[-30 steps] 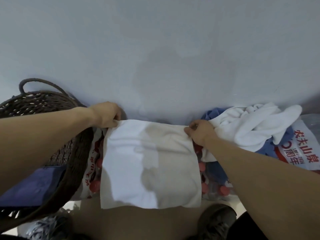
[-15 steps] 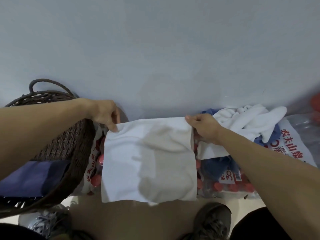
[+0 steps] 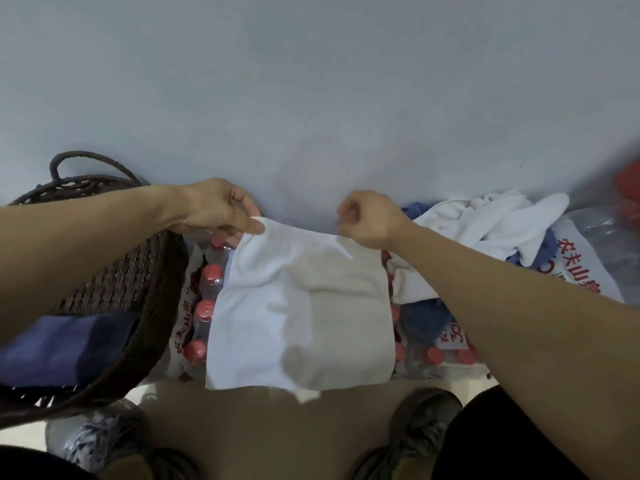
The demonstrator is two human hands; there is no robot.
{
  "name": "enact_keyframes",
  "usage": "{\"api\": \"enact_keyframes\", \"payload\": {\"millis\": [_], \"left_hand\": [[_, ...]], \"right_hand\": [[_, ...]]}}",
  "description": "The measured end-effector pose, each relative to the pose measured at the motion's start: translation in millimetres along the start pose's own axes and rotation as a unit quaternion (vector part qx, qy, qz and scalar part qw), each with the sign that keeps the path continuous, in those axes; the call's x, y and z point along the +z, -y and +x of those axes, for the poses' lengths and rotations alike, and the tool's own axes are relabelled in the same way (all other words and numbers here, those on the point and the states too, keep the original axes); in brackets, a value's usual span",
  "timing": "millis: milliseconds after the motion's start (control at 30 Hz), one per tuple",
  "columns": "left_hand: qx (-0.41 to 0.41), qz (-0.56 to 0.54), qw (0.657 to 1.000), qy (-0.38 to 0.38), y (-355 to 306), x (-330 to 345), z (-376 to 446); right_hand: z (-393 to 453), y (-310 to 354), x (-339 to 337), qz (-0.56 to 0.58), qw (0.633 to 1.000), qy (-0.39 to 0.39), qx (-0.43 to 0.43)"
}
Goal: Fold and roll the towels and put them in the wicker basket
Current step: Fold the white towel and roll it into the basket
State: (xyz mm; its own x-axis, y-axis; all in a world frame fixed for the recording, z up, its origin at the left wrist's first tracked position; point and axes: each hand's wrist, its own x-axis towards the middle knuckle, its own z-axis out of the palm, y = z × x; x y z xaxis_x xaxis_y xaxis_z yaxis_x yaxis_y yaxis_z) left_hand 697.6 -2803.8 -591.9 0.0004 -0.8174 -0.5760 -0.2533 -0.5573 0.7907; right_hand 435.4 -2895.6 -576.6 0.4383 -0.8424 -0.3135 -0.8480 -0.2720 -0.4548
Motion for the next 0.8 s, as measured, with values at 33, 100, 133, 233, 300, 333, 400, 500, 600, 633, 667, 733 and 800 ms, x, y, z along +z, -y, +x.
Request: {"api": "enact_keyframes", "payload": {"millis": [33, 100, 133, 233, 300, 333, 400, 500, 600, 633, 667, 733, 800], "left_hand": [[0.006, -0.015, 1.0, 0.0, -1.9, 3.8, -2.3], [0.013, -0.038, 0.999, -0.003, -3.8, 12.4, -9.8], [0.014, -0.052, 0.998, -0.016, -2.3, 16.3, -13.2], [0.022, -0.11, 0.99, -0.085, 10.1, 26.4, -23.4], [0.038, -0.087, 0.988, -0.124, 22.7, 30.9, -30.8], [0.047, -0.064, 0.987, -0.139, 29.2, 32.6, -34.6], [0.064, -0.042, 0.983, -0.168, 39.7, 34.6, -40.4], [0.085, -0.05, 0.972, -0.212, 47.1, 37.7, -41.1], [0.102, -0.089, 0.959, -0.247, 45.6, 41.3, -36.3], [0.106, -0.097, 0.957, -0.253, 44.9, 42.3, -35.3], [0.107, -0.102, 0.955, -0.255, 44.2, 43.1, -34.8], [0.099, -0.1, 0.956, -0.257, 43.0, 43.3, -33.8], [0.075, -0.088, 0.96, -0.256, 43.7, 43.7, -32.8]], "right_hand": [[0.9, 17.0, 2.5, 0.034, 0.997, 0.049, -0.046], [3.0, 49.2, 10.1, 0.086, 0.98, 0.153, -0.098], [5.0, 62.4, 13.3, 0.112, 0.971, 0.187, -0.098], [15.7, 87.5, 22.5, 0.125, 0.964, 0.215, -0.1], [23.5, 95.4, 28.7, 0.122, 0.965, 0.209, -0.104], [26.6, 99.1, 31.7, 0.115, 0.964, 0.215, -0.106], [31.5, 105.4, 38.0, 0.082, 0.963, 0.234, -0.105], [36.8, 108.3, 45.4, 0.036, 0.965, 0.238, -0.107], [36.4, 107.0, 45.2, 0.016, 0.963, 0.249, -0.103], [35.7, 105.1, 43.4, 0.03, 0.959, 0.267, -0.09], [34.7, 102.4, 41.5, 0.053, 0.952, 0.291, -0.075], [33.6, 94.0, 39.2, 0.073, 0.942, 0.319, -0.07], [33.2, 86.1, 40.2, 0.069, 0.953, 0.285, -0.083]]}}
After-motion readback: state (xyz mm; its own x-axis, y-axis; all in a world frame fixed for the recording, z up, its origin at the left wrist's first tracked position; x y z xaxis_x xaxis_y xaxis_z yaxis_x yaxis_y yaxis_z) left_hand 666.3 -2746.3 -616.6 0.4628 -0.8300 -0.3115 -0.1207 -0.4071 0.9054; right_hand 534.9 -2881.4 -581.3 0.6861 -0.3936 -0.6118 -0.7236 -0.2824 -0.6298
